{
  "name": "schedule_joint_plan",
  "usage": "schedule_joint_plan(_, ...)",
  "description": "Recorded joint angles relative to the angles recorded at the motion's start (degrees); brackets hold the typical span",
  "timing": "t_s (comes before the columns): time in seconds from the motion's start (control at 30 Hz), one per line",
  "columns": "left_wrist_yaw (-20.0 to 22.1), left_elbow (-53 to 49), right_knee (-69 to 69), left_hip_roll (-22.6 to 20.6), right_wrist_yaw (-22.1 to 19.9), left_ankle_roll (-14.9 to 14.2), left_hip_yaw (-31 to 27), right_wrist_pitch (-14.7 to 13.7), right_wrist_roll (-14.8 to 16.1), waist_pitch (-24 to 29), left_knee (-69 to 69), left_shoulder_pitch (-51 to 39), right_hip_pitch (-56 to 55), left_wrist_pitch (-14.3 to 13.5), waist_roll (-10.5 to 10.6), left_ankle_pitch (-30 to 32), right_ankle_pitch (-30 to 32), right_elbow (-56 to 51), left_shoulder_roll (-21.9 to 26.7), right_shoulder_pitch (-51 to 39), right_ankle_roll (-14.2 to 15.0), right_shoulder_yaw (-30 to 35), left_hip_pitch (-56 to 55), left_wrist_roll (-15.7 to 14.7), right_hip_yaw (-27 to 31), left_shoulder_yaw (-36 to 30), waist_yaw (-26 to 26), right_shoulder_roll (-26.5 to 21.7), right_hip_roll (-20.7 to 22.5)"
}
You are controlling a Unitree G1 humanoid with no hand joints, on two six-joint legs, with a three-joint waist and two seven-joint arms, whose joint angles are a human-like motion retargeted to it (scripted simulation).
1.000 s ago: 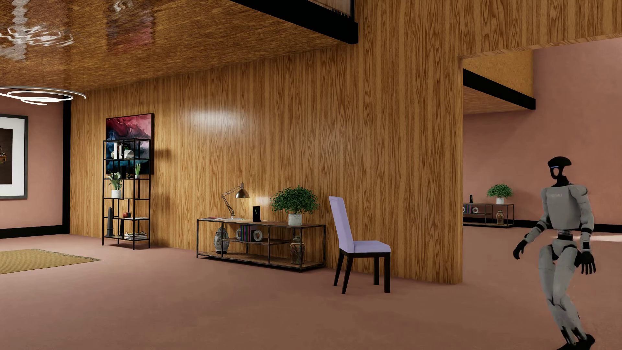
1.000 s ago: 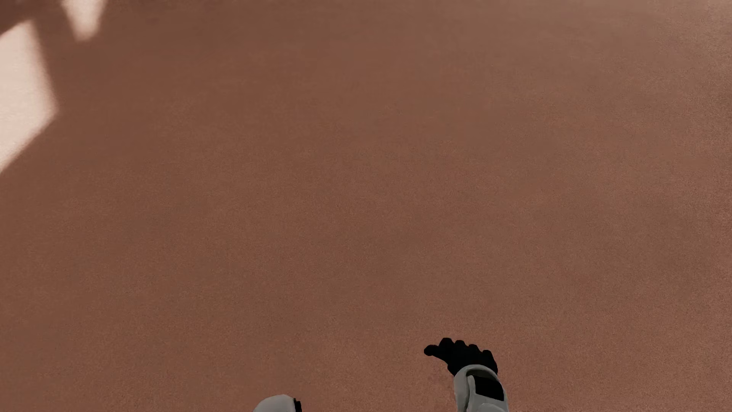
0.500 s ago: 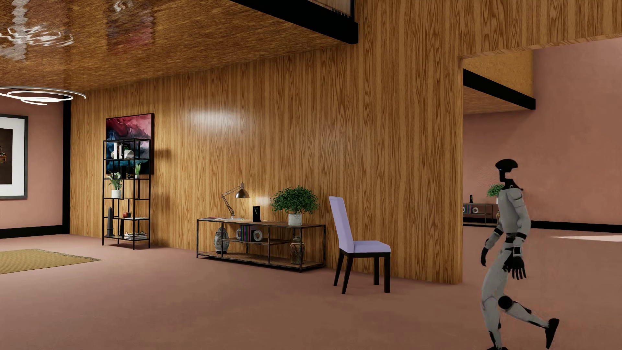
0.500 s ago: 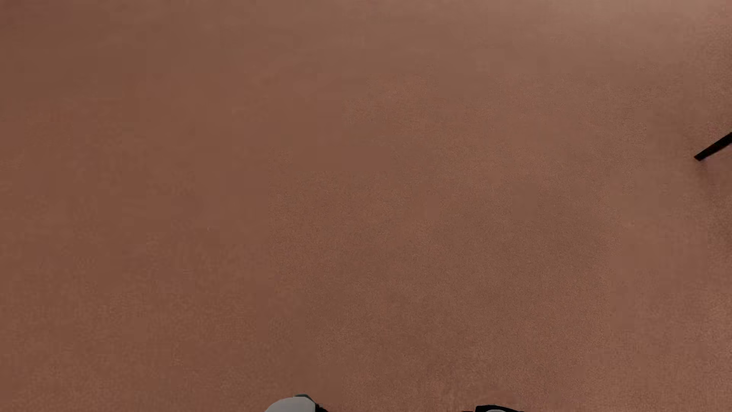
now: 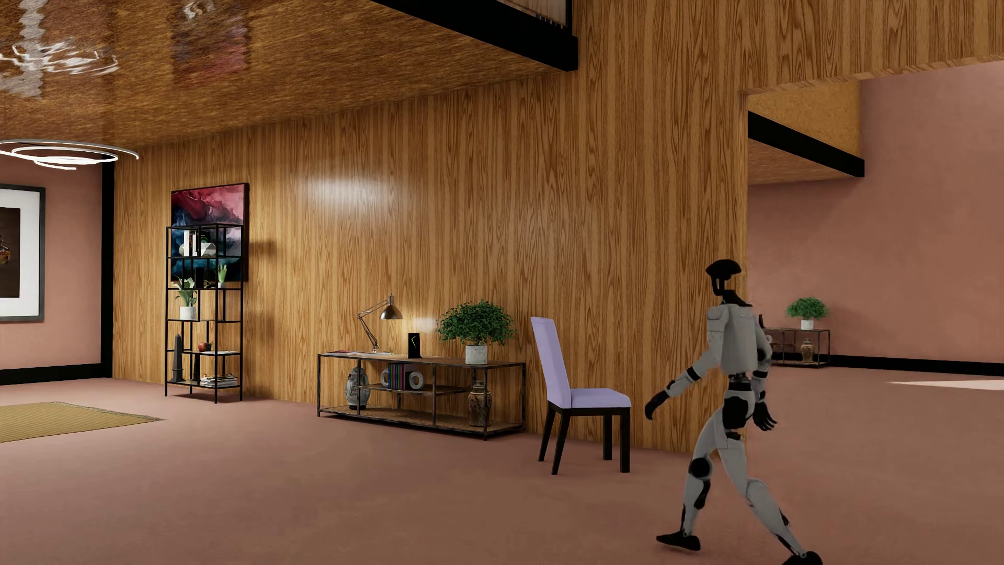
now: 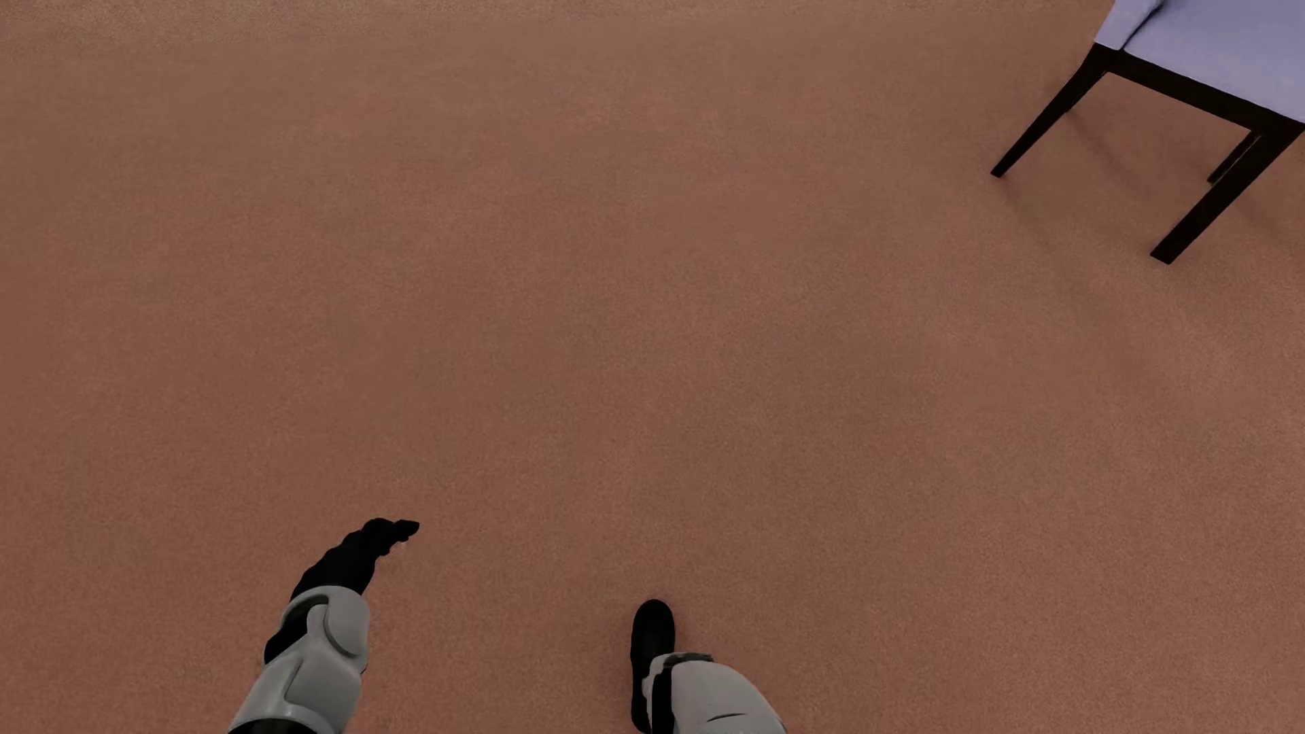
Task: Walk to the shelves
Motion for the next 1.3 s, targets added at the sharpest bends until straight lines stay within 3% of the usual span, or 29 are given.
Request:
schedule_joint_plan(0.07,-0.51,-0.85,6.68,5.22,-4.05,2.38,-1.08,1.43,1.85,0.44,14.28,2.45,2.31,0.75,2.25,11.17,-2.46,-1.43,-0.47,-1.0,-2.61,-4.87,-1.82,1.87,-2.18,-2.53,-0.16,4.25,0.98)
schedule_joint_plan(0.1,-1.15,-1.44,8.44,8.59,-4.96,4.15,-2.78,2.17,2.34,0.74,25.61,4.25,4.17,1.52,3.56,16.77,-5.49,-0.87,-1.06,-2.57,-2.51,-5.85,-5.71,2.95,-2.51,-3.18,0.34,5.77,2.21)
schedule_joint_plan(0.13,-2.03,-1.87,8.84,11.23,-5.21,3.77,-6.06,2.16,1.71,1.02,36.9,6.06,6.88,2.48,4.78,23.03,-8.02,0.23,-2.07,-4.78,-2.37,-5.25,-10.91,3.1,-2.28,-3.04,1.2,6.45,3.69)
schedule_joint_plan(0.17,-2.96,-2.2,7.89,11.3,-4.58,6.05,-10.68,1.48,-0.23,1.21,46.01,8.13,10.38,3.44,5.77,22.41,-9.89,1.78,-3.04,-7.63,-2.0,-3.04,-17.08,2.74,-1.8,-2.54,2.17,6.45,5.31)
schedule_joint_plan(0.23,-4.79,-2.56,4.0,9.5,-3.26,6.32,-17.83,-1.45,-6.66,1.23,56.86,12.74,18.07,3.58,6.67,17.68,-12.48,3.79,-5.02,-14.35,-1.25,4.28,-28.79,1.05,-0.23,-0.54,3.79,4.93,7.24)
schedule_joint_plan(0.27,-6.16,-2.51,2.02,9.4,-3.52,5.27,-19.8,-3.37,-8.89,1.15,58.38,15.2,21.81,3.41,6.72,18.15,-13.62,3.73,-5.45,-17.75,-0.84,7.29,-33.85,0.2,0.81,0.4,4.58,4.17,7.87)
schedule_joint_plan(0.3,-7.68,-2.38,0.57,9.57,-4.01,6.16,-20.96,-5.33,-9.59,1.08,57.29,17.16,25.08,3.6,6.66,18.52,-14.95,2.75,-6.06,-21.31,-0.41,9.44,-38.52,-0.62,1.94,1.32,5.43,3.84,8.32)
schedule_joint_plan(0.4,-9.41,-0.31,-2.21,11.41,-7.85,7.1,-20.53,-9.74,-3.03,1.14,38.97,22.26,33.63,3.89,6.56,18.45,-19.76,-3.83,-6.41,-29.74,0.85,11.7,-47.71,-0.36,4.93,3.8,7.55,3.25,9.47)
schedule_joint_plan(0.47,-7.91,2.48,-5.35,10.13,-10.4,5.05,-18.94,-9.94,2.75,1.27,12.52,24.16,38.98,4.98,6.74,21.03,-22.5,-8.88,-7.63,-33.12,1.3,12.4,-47.92,0.12,5.83,5.41,8.22,1.97,10.03)
schedule_joint_plan(0.5,-7.97,4.07,-6.36,7.13,-11.82,5.72,-21.47,-9.32,5.51,1.3,-2.88,24.94,41.23,5.54,6.72,20.89,-23.88,-11.39,-8.17,-33.74,1.45,12.76,-46.48,1.09,5.97,5.4,8.48,1.22,10.06)
schedule_joint_plan(0.53,-9.03,5.43,-6.31,4.73,-12.59,1.65,-23.27,-8.65,7.38,1.46,-11.46,25.67,43.27,5.45,6.63,18.54,-25.7,-13.42,-8.33,-33.72,1.73,13.59,-46.68,2.87,5.65,4.56,8.57,0.21,9.94)
schedule_joint_plan(0.6,-12.55,7.0,-5.65,1.71,-14.28,2.05,-19.95,-6.79,10.56,1.85,-10.03,26.53,47.96,4.1,6.24,19.28,-29.11,-16.3,-8.85,-31.17,3.03,13.86,-48.06,5.66,3.51,3.64,8.57,-1.87,8.76)
schedule_joint_plan(0.67,-12.47,5.48,-2.09,2.25,-13.11,5.93,-15.3,-4.47,11.16,1.72,1.87,28.62,52.23,4.93,5.37,17.73,-26.56,-15.21,-9.89,-27.33,4.59,14.75,-47.92,8.09,2.49,5.56,9.55,-2.72,7.37)
schedule_joint_plan(0.7,-8.92,2.82,0.49,2.84,-11.86,10.64,-13.19,-3.18,9.89,1.3,4.28,30.45,53.33,5.75,4.69,23.44,-22.69,-12.83,-12.12,-25.59,5.0,15.48,-46.41,6.02,3.0,9.74,10.11,-2.93,6.11)
schedule_joint_plan(0.73,-5.25,1.01,6.66,3.06,-11.07,12.3,-12.08,-1.02,8.11,1.07,9.4,31.97,52.38,6.03,3.77,22.1,-17.14,-9.79,-14.11,-23.3,3.85,15.23,-46.83,3.33,2.55,13.43,10.46,-2.79,4.55)
schedule_joint_plan(0.8,-1.51,1.84,28.0,2.06,-9.22,11.77,-10.77,3.86,7.14,0.97,16.39,32.03,45.02,8.34,1.51,13.99,-6.03,-2.36,-15.87,-17.61,9.59,11.7,-45.3,-1.03,1.29,17.66,10.24,-0.97,-0.47)
schedule_joint_plan(0.83,-1.57,4.01,39.24,1.45,-5.45,11.31,-9.87,5.47,5.97,0.97,17.07,30.71,39.22,10.0,0.4,11.15,0.07,2.46,-15.64,-15.9,11.25,11.41,-42.9,-1.28,2.41,17.81,9.75,-0.78,-3.43)
schedule_joint_plan(0.87,-3.75,6.45,48.03,0.8,-1.09,10.79,-8.94,5.25,5.03,0.91,16.29,28.74,32.95,11.21,-0.63,8.99,-1.36,6.05,-14.66,-14.56,10.99,11.48,-39.77,0.39,4.29,15.97,9.11,-0.96,-5.59)
schedule_joint_plan(0.9,-6.36,8.59,54.24,0.32,3.43,10.25,-8.45,2.18,1.06,0.79,14.77,26.51,26.66,11.36,-1.46,7.36,-4.48,8.44,-13.09,-13.01,8.87,14.56,-36.29,3.72,6.09,12.7,8.26,-2.42,-6.5)
schedule_joint_plan(0.97,-9.42,10.34,58.12,-0.79,5.56,9.2,-8.42,-4.72,-4.84,0.36,10.51,21.85,15.73,6.9,-2.35,5.09,-4.88,6.77,-9.82,-8.56,8.09,16.61,-29.2,10.24,7.78,6.32,6.03,-5.04,-8.5)
schedule_joint_plan(1.0,-9.16,10.12,55.85,-1.34,4.96,8.7,-8.77,-5.49,-4.75,0.09,8.47,19.37,11.25,4.51,-2.52,3.86,-4.64,4.07,-8.68,-5.37,6.99,13.63,-25.72,11.38,7.75,4.64,4.73,-4.82,-9.48)
schedule_joint_plan(1.03,-8.19,9.4,51.47,-1.75,3.3,8.16,-9.08,-4.91,-2.21,-0.13,6.66,16.64,7.13,2.42,-2.57,2.46,-5.84,0.91,-8.11,-2.62,6.39,8.72,-22.45,11.23,7.76,3.6,3.51,-3.05,-9.71)
schedule_joint_plan(1.13,-5.91,4.64,22.76,-2.73,-3.91,6.35,-8.37,-2.71,8.99,-0.44,2.18,9.16,0.88,-1.26,-2.39,-2.14,-5.23,-4.57,-5.81,1.48,4.11,-4.72,-13.32,6.19,5.91,2.27,0.85,3.08,-8.47)
schedule_joint_plan(1.17,-4.89,3.09,6.95,-3.15,-5.55,5.76,-7.56,-2.11,10.83,-0.55,-0.48,7.05,1.87,-1.48,-2.26,-2.83,-2.32,-4.97,-4.98,1.34,6.25,-6.89,-9.96,4.47,5.21,1.93,0.45,4.56,-6.33)
schedule_joint_plan(1.2,-3.68,1.81,-7.24,-3.89,-5.53,5.26,-6.56,-1.09,10.27,-0.65,-3.12,5.21,2.75,-1.54,-2.06,-3.4,-1.9,-4.78,-4.18,0.66,7.58,-7.39,-6.49,3.46,5.55,1.46,0.22,5.02,-3.41)
schedule_joint_plan(1.23,-2.34,0.89,-15.11,-4.45,-4.16,4.76,-5.55,-1.18,7.72,-0.66,-4.93,3.88,2.54,-1.37,-1.82,-4.0,-5.04,-3.81,-3.7,-0.54,11.09,-6.43,-3.09,2.41,7.49,1.55,0.0,4.58,-0.22)
schedule_joint_plan(1.27,-1.73,0.67,-15.01,-4.66,-2.48,3.99,-4.42,-1.75,4.67,-0.61,-5.42,2.85,1.44,-0.62,-1.6,-4.4,-6.61,-2.19,-3.34,-2.45,8.72,-5.42,-0.33,1.43,6.28,1.84,-0.03,3.95,1.51)
schedule_joint_plan(1.3,-2.04,0.95,-10.49,-4.5,-0.16,2.98,-3.34,-2.25,0.77,-0.59,-4.64,2.17,0.76,0.31,-1.21,-4.3,-4.18,-0.13,-3.16,-4.6,4.73,-4.18,1.94,0.49,2.47,1.86,-0.06,3.04,1.81)
